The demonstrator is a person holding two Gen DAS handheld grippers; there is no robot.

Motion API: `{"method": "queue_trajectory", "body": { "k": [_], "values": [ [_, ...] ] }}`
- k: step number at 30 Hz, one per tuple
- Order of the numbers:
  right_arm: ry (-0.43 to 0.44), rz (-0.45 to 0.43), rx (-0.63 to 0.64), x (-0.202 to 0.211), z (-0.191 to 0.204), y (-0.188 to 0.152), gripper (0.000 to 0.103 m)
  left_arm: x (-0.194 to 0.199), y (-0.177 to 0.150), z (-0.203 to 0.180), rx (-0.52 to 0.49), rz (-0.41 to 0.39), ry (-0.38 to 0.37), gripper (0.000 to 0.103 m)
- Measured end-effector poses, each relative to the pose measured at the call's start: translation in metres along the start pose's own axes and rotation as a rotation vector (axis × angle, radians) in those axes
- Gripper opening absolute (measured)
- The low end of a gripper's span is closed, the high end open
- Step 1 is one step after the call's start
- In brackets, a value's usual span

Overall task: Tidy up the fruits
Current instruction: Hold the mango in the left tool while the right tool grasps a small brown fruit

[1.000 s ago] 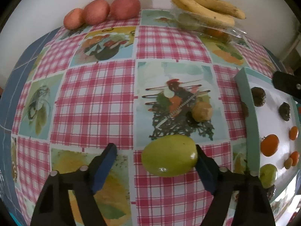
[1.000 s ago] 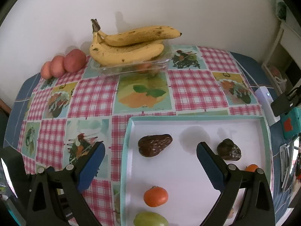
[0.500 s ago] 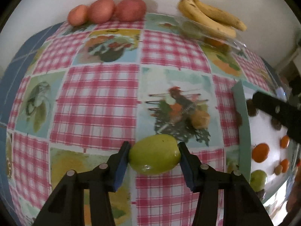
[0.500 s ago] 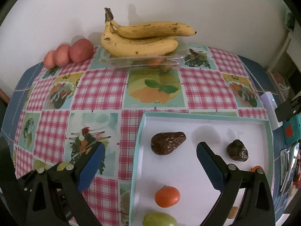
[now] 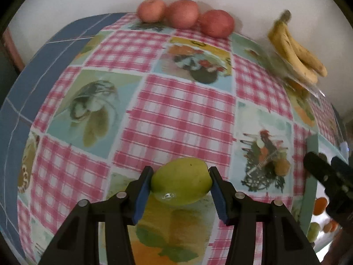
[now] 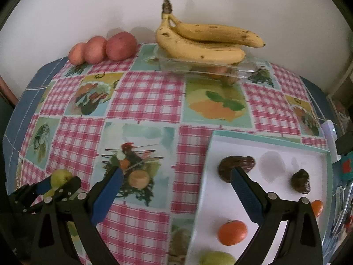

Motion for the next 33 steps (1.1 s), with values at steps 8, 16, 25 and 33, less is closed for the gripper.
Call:
{"method": "queue_trajectory", "body": {
  "k": [8, 16, 25, 33],
  "values": [
    [0.044, -0.011, 0.032, -0.007, 0.023, 0.0, 0.073, -0.003, 0.005, 0.013, 0.068, -0.017, -0.001, 0.054],
    [0.077, 0.03, 0.064, -0.027, 0.038, -0.009, 0.056, -0.003, 0.005, 0.013, 0.073, -0.017, -0.003, 0.054],
    [0.058, 0.077, 0.104, -0.044, 0.046, -0.019, 0.053, -0.001, 0.004, 0.015, 0.082, -0.015, -0.001, 0.054],
    [0.054, 0.074, 0.109, -0.046, 0.049, -0.019, 0.053, -0.001, 0.005, 0.014, 0.08, -0.016, -0.006, 0.054]
  ]
}}
Point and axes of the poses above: each gripper's, at about its wrist camera, not at the fingertips, and x roughly against the way its jaws point, z to its left, y to its top, the point moved 6 cm from there along -x, roughly the way its jaws point, and after that the axes turned 4 degrees about x, right-handed, at the moved point
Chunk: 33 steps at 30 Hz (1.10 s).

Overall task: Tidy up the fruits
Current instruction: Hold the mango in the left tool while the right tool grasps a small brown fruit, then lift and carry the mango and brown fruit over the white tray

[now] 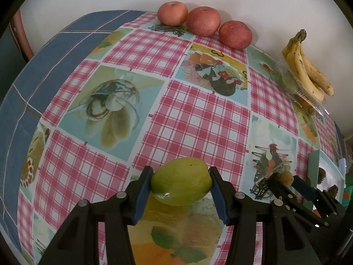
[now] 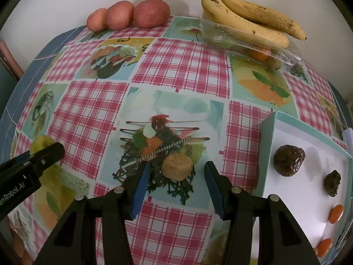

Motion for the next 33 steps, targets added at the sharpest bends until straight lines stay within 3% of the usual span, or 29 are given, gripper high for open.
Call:
{"method": "queue_trajectory", "body": {
  "k": [11, 24, 33],
  "values": [
    [0.006, -0.012, 0.005, 0.002, -0.001, -0.001, 0.051, 0.002, 0.001, -0.002, -0.003, -0.001, -0.006, 0.054],
    [0.025, -0.021, 0.032, 0.004, 0.005, -0.003, 0.028, 0.013, 0.004, -0.011, -0.019, -0.022, -0.035, 0.054],
    [0.052, -0.016, -0.006, 0.014, -0.005, -0.007, 0.028, 0.03, 0.009, -0.014, -0.016, -0.056, -0.069, 0.054]
  ]
}}
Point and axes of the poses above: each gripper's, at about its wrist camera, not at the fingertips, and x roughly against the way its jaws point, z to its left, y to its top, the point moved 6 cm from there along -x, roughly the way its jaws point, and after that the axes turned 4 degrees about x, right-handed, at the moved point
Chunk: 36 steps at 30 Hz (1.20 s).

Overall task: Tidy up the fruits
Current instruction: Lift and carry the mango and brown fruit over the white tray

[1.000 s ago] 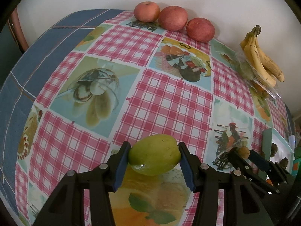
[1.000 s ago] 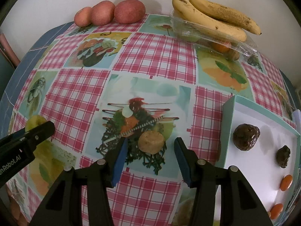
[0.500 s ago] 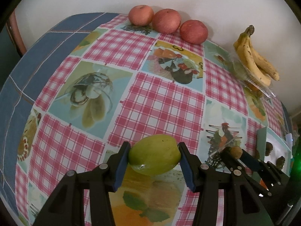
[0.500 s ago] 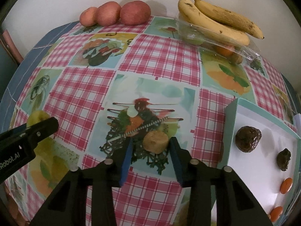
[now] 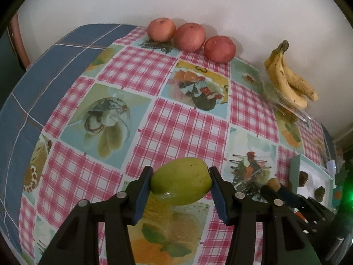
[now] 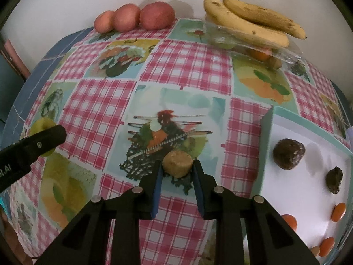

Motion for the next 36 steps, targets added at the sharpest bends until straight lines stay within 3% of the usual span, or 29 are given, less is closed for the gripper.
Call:
{"method": "queue_trajectory", "body": {
  "k": [18, 25, 36],
  "values": [
    [-0.047, -0.233, -0.043, 0.121, -0.034, 0.021, 0.028, 0.072, 0.013, -0.034, -0.075, -0.149, -0.077, 0.054],
    [-0.075, -0.211, -0.063, 0.132, -0.049, -0.002, 0.028, 0.087, -0.001, -0.059, -0.136, -0.165, -0.107, 0.054],
    [-0.121, -0.187, -0.173, 0.146, -0.091, -0.052, 0.028, 0.084, -0.049, -0.115, -0.279, -0.117, -0.157, 0.054]
  ]
}}
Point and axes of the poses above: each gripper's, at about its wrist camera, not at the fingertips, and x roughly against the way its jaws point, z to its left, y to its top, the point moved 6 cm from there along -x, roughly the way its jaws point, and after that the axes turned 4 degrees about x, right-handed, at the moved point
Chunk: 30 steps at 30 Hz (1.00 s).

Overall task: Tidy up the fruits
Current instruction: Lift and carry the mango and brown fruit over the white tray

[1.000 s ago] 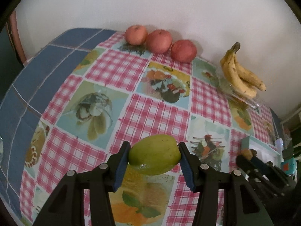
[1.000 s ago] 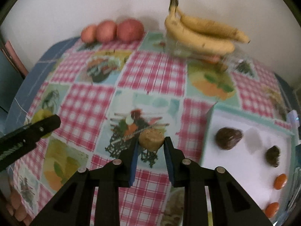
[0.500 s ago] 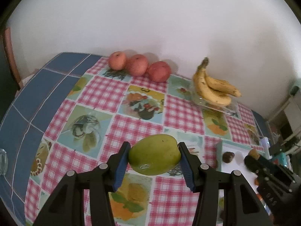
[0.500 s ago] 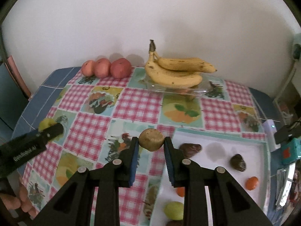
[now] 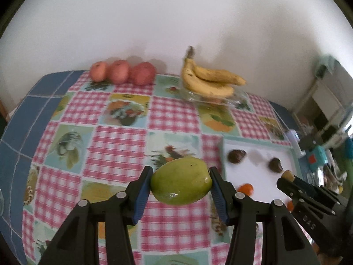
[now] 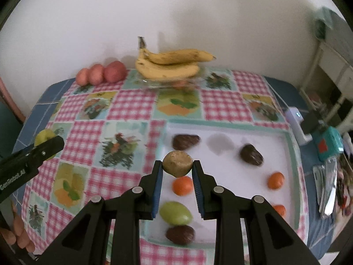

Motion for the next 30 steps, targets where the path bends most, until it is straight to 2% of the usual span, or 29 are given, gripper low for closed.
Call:
{"method": "queue_trajectory", "body": {
  "k": [10, 14, 17, 21, 30],
  "values": [
    [-0.075, 0.044, -0.13, -0.004, -0.077, -0.026, 0.028, -0.026, -0.036, -0.077, -0.191, 0.079, -0.028, 0.054],
    [-0.126, 0.069, -0.199, -0.006, -0.116, -0.04, 0.028, -0.038, -0.053, -0.106, -0.256, 0.11, -0.064, 0.054],
    [-0.129, 0.076, -0.246, -0.007, -0.135, -0.047, 0.028, -0.049, -0.065, -0.125, -0.295, 0.137, -0.082, 0.054],
    [-0.124, 0.086, -0.276, -0.011, -0.149, -0.054, 0.028, -0.065, -0.077, -0.144, -0.324, 0.166, -0.109, 0.054],
    [-0.083, 0.156, -0.315, -0.044, -0.16, -0.073, 0.028, -0.091, -0.088, -0.174, -0.383, 0.167, -0.15, 0.054]
  ]
}}
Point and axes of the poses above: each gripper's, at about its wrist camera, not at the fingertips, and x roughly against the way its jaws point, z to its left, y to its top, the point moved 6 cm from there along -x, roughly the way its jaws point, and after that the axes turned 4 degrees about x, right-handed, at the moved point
